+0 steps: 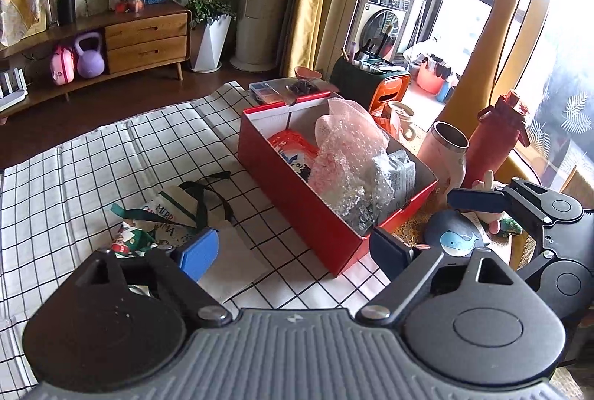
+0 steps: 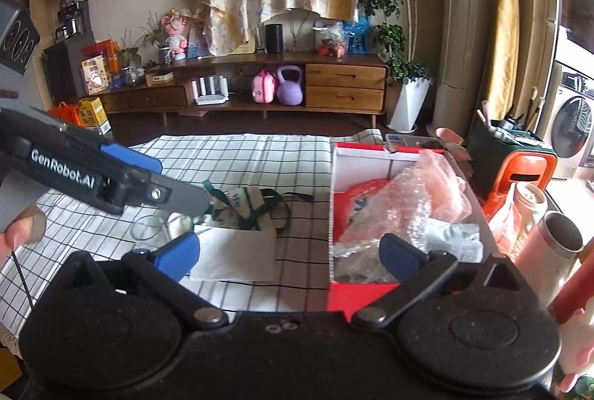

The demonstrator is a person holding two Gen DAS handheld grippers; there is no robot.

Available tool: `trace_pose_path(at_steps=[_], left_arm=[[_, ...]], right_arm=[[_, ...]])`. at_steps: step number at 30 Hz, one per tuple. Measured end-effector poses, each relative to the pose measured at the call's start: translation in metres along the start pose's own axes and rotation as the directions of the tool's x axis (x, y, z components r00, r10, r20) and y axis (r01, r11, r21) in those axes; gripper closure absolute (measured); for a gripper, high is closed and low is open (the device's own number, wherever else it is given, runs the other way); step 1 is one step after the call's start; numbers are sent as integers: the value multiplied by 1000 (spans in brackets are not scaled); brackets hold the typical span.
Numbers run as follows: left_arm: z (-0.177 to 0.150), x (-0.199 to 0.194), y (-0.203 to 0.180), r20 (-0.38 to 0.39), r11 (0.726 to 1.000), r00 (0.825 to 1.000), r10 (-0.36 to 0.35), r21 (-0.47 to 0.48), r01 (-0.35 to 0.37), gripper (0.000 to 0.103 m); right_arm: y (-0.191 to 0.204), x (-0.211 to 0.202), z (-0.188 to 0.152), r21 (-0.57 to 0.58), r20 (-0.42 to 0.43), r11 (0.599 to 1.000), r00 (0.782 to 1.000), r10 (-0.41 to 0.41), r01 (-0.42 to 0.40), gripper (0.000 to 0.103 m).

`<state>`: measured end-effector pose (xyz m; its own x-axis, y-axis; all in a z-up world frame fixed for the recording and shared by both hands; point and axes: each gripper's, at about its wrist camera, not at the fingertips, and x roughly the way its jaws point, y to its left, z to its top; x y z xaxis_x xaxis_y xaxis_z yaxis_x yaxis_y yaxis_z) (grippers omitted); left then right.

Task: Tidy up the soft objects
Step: 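Withdraw both grippers from the box toward the tote bag and white tissue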

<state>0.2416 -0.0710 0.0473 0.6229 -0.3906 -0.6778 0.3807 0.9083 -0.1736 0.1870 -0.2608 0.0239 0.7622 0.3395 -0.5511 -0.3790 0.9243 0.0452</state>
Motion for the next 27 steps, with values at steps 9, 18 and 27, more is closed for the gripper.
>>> trace_pose_path(at_steps=[9, 18, 27], left_arm=[[-1, -21, 58, 13, 998, 998, 67, -18, -67, 0], [-2, 4, 117, -31, 995, 996, 82, 52, -80, 0], [-11, 69, 168, -111, 997, 992, 55, 59, -49, 0]], right_arm=[[28, 19, -2, -18, -43, 999, 998, 41, -42, 0], [45, 55, -11, -19, -110, 998, 992, 57, -59, 0], [52, 114, -23, -16, -202, 996, 976, 81, -86, 0]])
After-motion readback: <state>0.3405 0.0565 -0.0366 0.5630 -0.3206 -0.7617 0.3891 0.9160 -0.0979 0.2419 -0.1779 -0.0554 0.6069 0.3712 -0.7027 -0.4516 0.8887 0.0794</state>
